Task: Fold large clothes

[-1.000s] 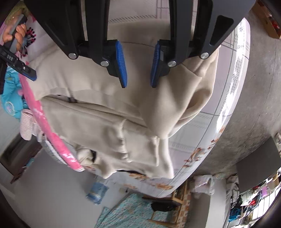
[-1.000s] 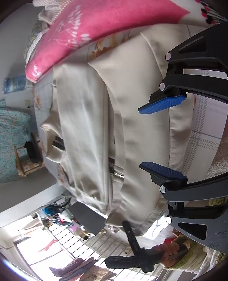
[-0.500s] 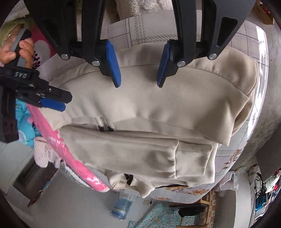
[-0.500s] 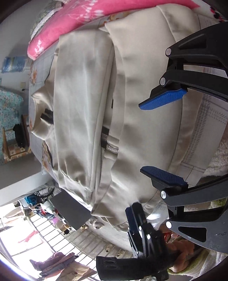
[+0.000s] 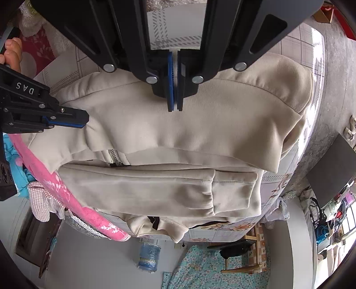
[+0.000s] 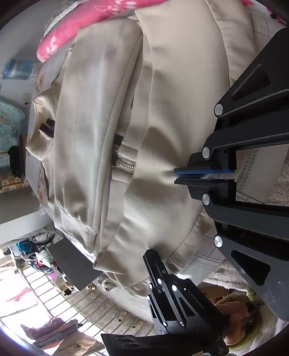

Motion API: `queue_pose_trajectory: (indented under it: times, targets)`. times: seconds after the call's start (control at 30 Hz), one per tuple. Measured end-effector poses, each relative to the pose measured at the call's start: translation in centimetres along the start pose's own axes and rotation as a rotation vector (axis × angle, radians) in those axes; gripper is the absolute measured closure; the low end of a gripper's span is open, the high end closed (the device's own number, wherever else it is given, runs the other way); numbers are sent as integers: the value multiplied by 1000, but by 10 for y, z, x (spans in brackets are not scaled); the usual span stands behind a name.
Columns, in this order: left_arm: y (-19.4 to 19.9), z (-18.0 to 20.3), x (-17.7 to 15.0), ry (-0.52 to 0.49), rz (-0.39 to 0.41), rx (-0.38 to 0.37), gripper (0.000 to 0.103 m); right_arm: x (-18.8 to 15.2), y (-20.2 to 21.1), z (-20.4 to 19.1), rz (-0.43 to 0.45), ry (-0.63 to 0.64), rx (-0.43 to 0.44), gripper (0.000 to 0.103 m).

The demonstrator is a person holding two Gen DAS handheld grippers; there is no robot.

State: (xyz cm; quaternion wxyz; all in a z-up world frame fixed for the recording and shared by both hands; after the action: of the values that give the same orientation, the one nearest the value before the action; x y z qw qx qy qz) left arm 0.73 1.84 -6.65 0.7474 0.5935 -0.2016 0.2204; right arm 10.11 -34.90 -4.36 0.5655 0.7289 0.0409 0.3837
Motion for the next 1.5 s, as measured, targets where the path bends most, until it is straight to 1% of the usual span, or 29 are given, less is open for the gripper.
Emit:
queue_pose_trajectory:
  times: [0.03, 0.2, 0.27, 0.33, 0.43, 0.5, 0.63, 0.7, 0.77, 0.87, 0.97, 1.03, 1.1, 1.17, 1.2, 1.23, 1.37, 1.43, 1.5]
  targets:
    - [4, 0, 2, 0, 13, -6, 102, 2, 7, -2, 20, 4, -16, 103]
    - [34, 7, 20, -22, 127, -34, 102, 15, 38, -3, 106, 13, -60, 103]
    - [34, 9, 29, -31, 149, -34, 102, 21, 39, -3, 123, 27, -95, 103]
    - [26, 12, 34, -46, 163, -16, 102, 26, 32, -1, 123, 31, -114, 103]
    - [10, 14, 33, -74, 149, 18, 101, 28, 10, 5, 97, 28, -122, 103]
    - [-4, 14, 30, -90, 125, 38, 101, 27, -5, 7, 69, 27, -115, 103]
    - [-22, 9, 20, -94, 62, 51, 101, 21, -12, 6, 42, 29, -104, 103]
    - [-26, 3, 19, -72, 42, 46, 101, 20, -9, 6, 44, 28, -97, 103]
    - [-24, -5, 24, -23, 33, 8, 101, 19, -12, 8, 39, 23, -88, 103]
    - [-19, -20, 33, 46, 43, -24, 101, 18, -16, 10, 30, 10, -81, 103]
    - [-10, -37, 42, 97, 59, -28, 101, 22, -6, 10, 61, 11, -91, 103]
    - [-10, -46, 46, 120, 50, -34, 101, 25, 2, 10, 86, 13, -97, 103]
    - [-14, -54, 48, 140, 36, -18, 100, 26, -2, 11, 82, 16, -99, 103]
    - [-24, -59, 49, 148, -5, -1, 88, 23, -15, 14, 51, 7, -89, 103]
    - [-28, -59, 49, 145, -16, -2, 85, 21, -20, 15, 38, 1, -84, 103]
    - [-28, -59, 49, 137, -2, -1, 84, 20, -20, 15, 46, 0, -86, 103]
    - [-32, -54, 50, 121, 10, 32, 83, 22, -18, 18, 41, -10, -71, 103]
    - [-34, -48, 50, 96, 24, 67, 84, 24, -12, 19, 56, -16, -62, 103]
    - [-35, -42, 48, 63, 45, 110, 88, 25, -7, 21, 70, -19, -56, 103]
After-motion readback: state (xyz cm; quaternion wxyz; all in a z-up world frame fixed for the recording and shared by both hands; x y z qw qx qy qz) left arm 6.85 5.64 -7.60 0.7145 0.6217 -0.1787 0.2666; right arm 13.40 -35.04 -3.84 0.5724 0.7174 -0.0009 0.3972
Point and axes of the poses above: each gripper's, at about its wrist camera, not at the fingertips, and y roughly against the way its jaws point, z to its right, x to its top, the point moved 1 cm from there along -y, roughly the way its jaws point, and after that the axes turned 11 degrees about y, right-handed, at the moved point
